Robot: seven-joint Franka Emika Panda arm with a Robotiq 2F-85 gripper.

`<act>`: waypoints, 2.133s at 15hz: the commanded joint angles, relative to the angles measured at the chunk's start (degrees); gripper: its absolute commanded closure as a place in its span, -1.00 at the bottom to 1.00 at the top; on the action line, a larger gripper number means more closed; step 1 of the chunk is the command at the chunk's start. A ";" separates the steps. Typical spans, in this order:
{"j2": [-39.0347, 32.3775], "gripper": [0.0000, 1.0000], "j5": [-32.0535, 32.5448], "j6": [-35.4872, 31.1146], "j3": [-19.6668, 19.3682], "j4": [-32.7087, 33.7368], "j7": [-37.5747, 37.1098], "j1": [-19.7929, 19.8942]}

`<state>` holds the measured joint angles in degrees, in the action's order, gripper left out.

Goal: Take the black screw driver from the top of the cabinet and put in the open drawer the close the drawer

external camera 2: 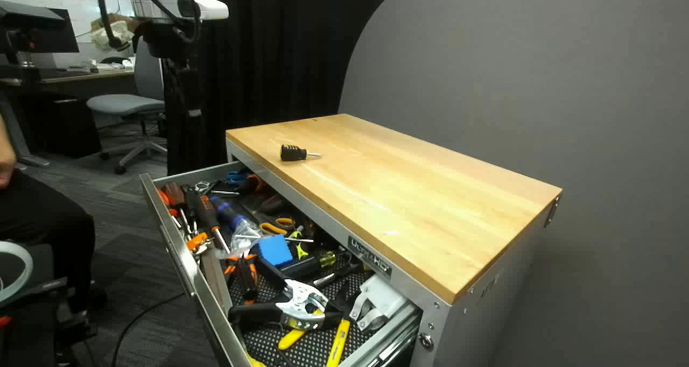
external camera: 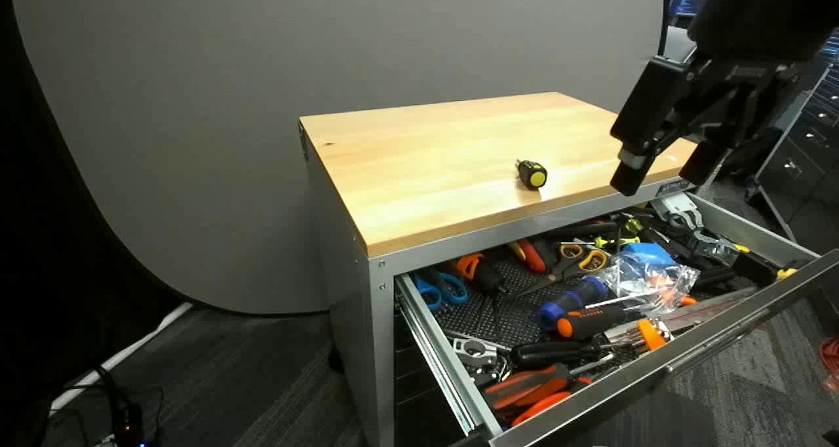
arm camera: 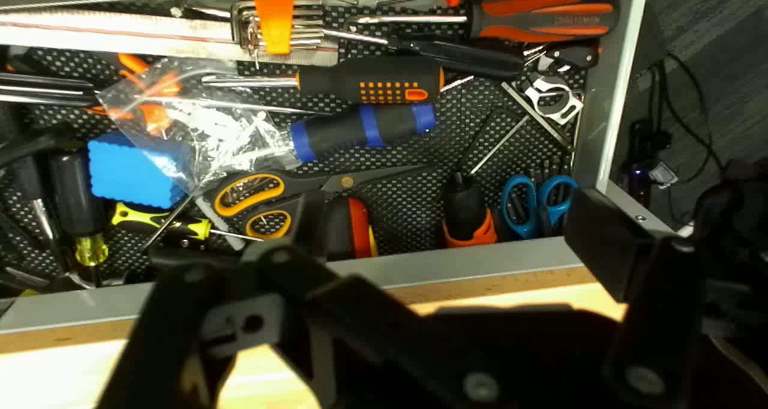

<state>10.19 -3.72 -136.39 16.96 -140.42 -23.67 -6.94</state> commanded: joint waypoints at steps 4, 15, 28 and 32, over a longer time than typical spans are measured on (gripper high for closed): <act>0.06 -1.00 0.27 0.09 -1.15 0.90 -0.15 -1.12; -28.79 -1.00 24.77 4.33 -4.85 30.99 -26.63 -8.36; -43.56 -1.00 29.39 18.70 -15.31 50.42 -28.57 -13.17; -47.43 -1.00 29.04 17.67 -17.05 52.65 -29.05 -13.07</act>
<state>-34.01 26.26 -119.64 1.30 -92.17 -52.53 -19.51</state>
